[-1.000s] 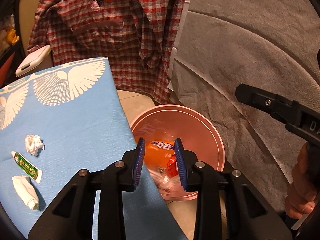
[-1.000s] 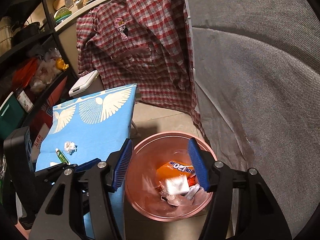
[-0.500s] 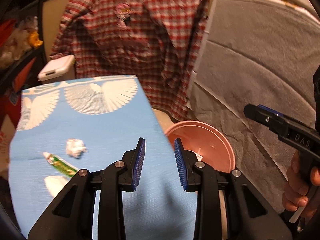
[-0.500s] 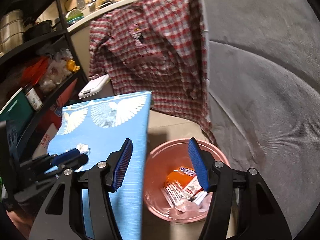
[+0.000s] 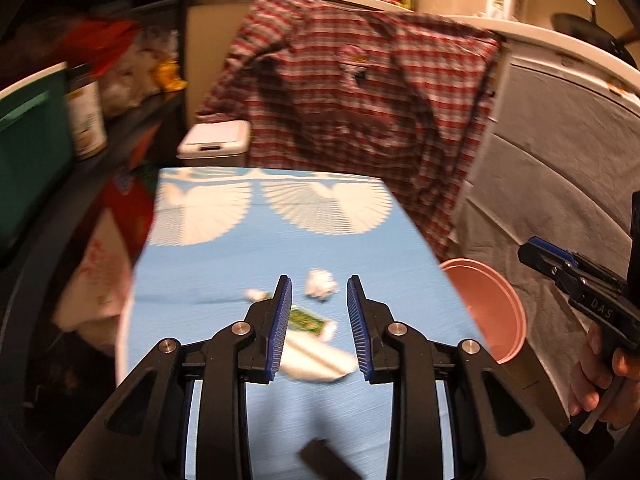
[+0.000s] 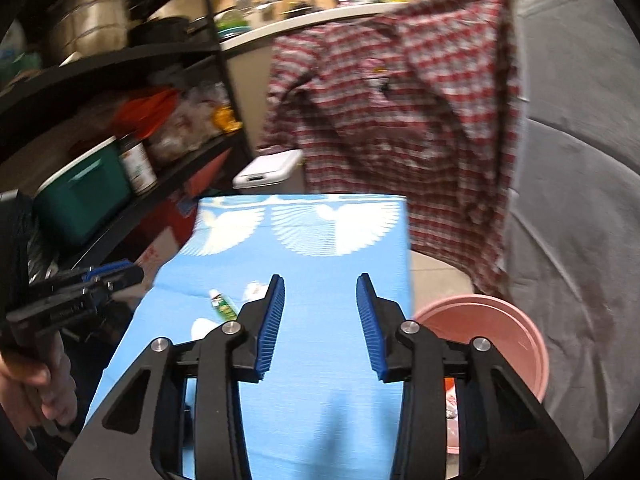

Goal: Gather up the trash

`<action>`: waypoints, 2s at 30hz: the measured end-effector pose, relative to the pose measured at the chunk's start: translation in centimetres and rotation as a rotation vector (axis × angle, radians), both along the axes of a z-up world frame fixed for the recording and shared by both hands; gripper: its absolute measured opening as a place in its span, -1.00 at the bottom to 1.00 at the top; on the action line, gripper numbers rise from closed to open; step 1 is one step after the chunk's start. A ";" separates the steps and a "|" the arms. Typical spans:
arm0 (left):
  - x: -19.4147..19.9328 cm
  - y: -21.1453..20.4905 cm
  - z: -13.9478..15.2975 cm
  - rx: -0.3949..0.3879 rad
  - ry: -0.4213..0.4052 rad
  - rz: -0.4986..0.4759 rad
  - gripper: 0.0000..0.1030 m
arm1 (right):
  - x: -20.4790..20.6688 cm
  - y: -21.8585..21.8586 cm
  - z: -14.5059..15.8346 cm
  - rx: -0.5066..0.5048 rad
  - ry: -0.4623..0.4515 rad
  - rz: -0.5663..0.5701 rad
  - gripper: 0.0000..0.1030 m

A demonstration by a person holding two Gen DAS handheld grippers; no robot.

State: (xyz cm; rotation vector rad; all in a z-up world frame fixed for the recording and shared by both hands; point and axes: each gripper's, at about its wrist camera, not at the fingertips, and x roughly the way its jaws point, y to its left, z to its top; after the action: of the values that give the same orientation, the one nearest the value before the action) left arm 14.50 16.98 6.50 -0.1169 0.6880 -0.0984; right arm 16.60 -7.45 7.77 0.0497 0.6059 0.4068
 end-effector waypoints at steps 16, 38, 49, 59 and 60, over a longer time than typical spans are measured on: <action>0.9 7.0 -1.0 -0.038 0.024 0.095 -0.45 | 1.1 12.4 -8.0 -0.179 0.127 0.272 -0.23; 5.1 7.9 -4.9 -0.054 0.122 0.100 -0.45 | 3.0 14.9 -11.8 -0.242 0.219 0.376 -0.72; 7.7 5.2 -9.4 -0.147 0.232 0.095 -0.45 | 2.6 9.9 -8.6 -0.206 0.162 0.308 -0.83; 10.2 2.6 -13.1 -0.215 0.336 0.140 -0.04 | 4.1 4.2 -8.1 -0.161 0.181 0.197 -0.83; 10.4 2.5 -13.3 -0.214 0.346 0.143 -0.04 | 4.1 3.9 -8.0 -0.157 0.182 0.191 -0.83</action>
State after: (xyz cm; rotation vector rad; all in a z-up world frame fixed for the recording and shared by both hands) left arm 24.92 19.44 -6.79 -0.3941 1.0110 -0.0139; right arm 20.72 -3.58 -0.28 -0.1236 0.8237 0.5422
